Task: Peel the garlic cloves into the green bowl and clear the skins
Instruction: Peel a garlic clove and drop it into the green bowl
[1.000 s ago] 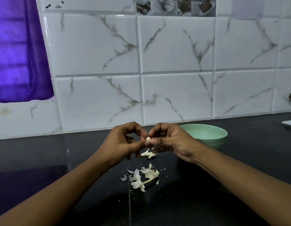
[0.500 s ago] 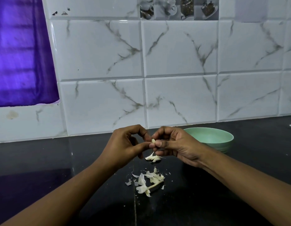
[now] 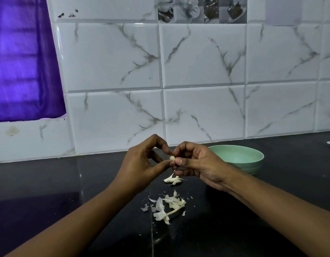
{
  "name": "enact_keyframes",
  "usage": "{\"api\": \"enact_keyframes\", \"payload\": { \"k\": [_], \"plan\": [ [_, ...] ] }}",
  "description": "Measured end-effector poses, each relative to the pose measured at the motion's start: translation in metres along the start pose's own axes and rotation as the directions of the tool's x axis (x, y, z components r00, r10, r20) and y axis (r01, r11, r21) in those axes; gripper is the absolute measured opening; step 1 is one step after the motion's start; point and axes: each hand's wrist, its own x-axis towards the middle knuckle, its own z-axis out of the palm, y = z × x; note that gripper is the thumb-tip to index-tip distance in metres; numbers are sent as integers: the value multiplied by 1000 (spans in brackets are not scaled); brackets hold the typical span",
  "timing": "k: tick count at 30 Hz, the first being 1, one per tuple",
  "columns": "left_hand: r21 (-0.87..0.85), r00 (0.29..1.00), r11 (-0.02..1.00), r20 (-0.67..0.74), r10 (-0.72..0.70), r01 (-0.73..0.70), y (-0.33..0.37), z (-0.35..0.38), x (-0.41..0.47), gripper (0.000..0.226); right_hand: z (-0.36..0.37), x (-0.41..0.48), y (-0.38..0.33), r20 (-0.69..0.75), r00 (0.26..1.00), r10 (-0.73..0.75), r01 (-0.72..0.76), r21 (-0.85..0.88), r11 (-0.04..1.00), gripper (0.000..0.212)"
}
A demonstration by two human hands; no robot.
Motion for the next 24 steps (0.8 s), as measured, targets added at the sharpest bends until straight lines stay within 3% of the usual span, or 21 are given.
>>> {"api": "enact_keyframes", "payload": {
  "k": [9,24],
  "plan": [
    [58,989,997,146,38,-47,-1,-4,2,33,0,-4,-2,54,994,97,-97,13,995,19],
    [62,996,997,83,38,-43,1,-4,1,31,1,-5,-2,58,991,117,-122,102,987,15]
  ]
}}
